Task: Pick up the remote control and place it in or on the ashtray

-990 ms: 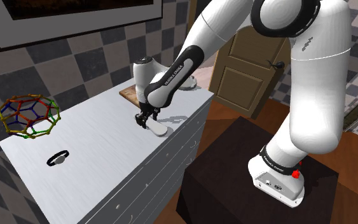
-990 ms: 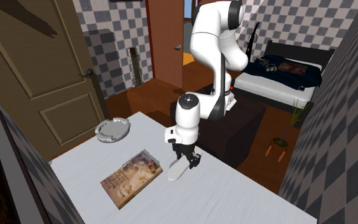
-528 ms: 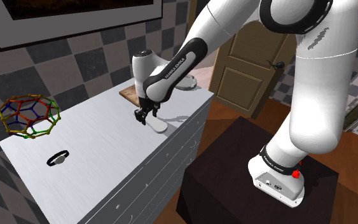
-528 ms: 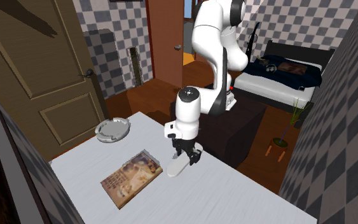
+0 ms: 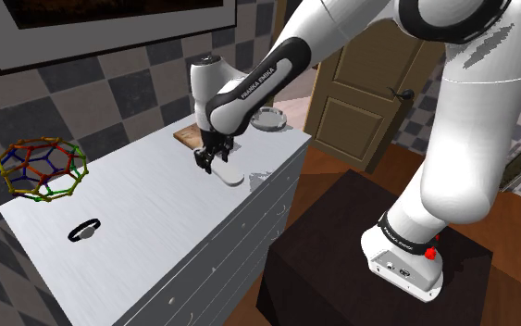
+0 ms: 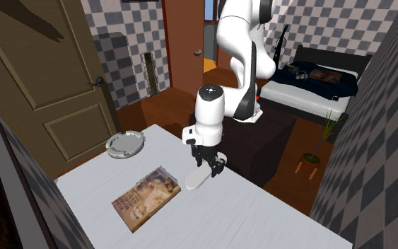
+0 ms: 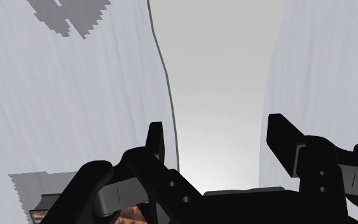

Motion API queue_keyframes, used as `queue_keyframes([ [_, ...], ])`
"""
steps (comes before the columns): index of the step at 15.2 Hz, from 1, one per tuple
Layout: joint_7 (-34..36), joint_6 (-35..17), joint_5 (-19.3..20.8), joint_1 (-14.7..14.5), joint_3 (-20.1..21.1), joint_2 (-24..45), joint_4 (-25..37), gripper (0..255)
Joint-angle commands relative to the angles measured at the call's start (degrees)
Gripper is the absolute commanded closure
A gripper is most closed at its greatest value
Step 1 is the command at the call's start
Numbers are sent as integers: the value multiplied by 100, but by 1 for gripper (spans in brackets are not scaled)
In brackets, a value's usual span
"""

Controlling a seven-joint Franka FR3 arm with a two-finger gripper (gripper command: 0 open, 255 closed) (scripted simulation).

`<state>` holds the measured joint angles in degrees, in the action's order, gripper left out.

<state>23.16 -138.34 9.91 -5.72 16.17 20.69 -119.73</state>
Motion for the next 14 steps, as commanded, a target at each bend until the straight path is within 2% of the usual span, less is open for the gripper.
queue_keyframes([
  [1, -52, 138, -60, 29, 29, -121, 23, 255],
  [6, -128, 395, -168, 64, 78, -344, 69, 255],
  [14, -1229, 424, -267, 776, -247, -296, 194, 255],
])
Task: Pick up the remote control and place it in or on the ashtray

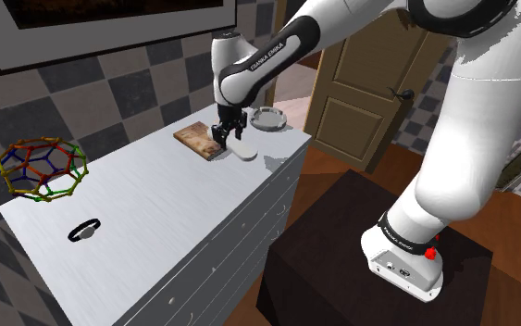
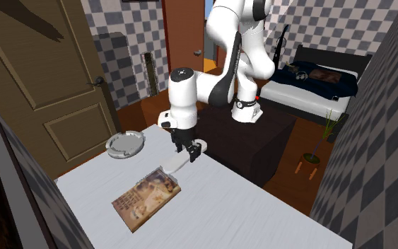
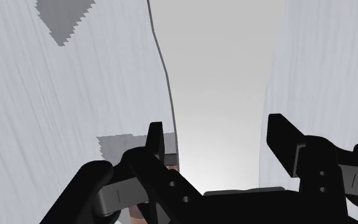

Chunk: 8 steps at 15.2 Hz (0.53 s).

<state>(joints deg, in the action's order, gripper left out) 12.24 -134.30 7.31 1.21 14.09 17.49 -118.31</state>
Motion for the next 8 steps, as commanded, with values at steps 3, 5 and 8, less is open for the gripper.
queue_keyframes([
  [3, -535, 69, -31, 334, -162, 116, 208, 255],
  [5, -793, 114, -45, 497, -241, 199, 345, 255],
  [8, -1169, 201, -64, 735, -355, 356, 603, 255],
])
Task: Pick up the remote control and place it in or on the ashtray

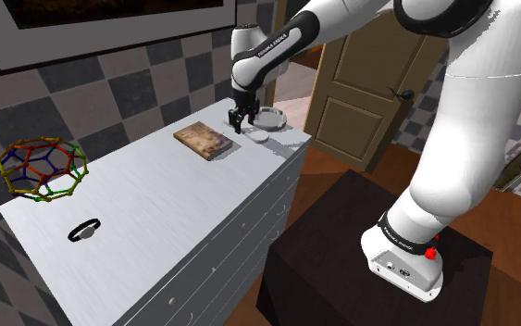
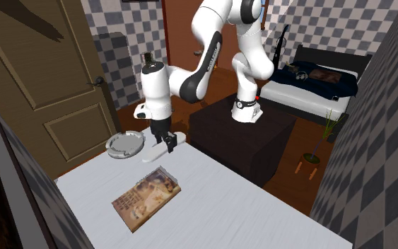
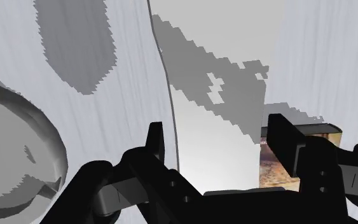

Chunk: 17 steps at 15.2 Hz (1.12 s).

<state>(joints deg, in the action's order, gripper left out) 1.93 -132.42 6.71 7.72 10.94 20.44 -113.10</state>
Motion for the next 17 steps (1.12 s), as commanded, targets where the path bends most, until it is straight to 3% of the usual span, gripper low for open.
queue_keyframes([
  [1, -260, 48, -10, 161, -77, 122, 181, 255],
  [10, -1294, 497, -64, 817, -359, 866, 1408, 255],
  [17, -2009, 1075, -108, 1269, -519, 1729, 2873, 255],
])
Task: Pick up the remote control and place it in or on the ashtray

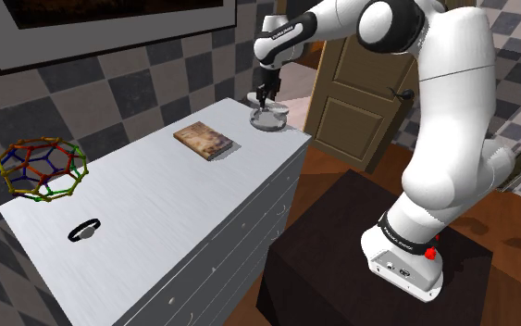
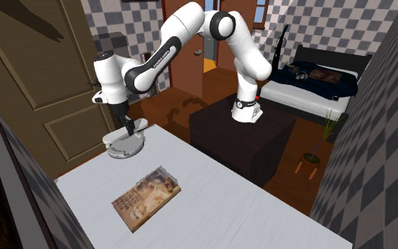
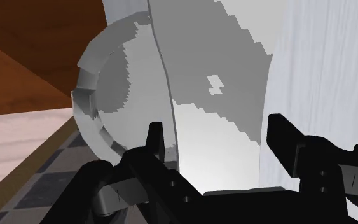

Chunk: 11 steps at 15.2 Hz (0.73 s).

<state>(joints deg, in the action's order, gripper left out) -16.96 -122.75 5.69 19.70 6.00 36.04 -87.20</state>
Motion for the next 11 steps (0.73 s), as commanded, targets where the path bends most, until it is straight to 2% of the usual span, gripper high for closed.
queue_keyframes([
  [1, -301, 317, -19, 181, -62, 464, 794, 255],
  [11, -268, -204, 24, 169, -89, 865, 673, 255],
])
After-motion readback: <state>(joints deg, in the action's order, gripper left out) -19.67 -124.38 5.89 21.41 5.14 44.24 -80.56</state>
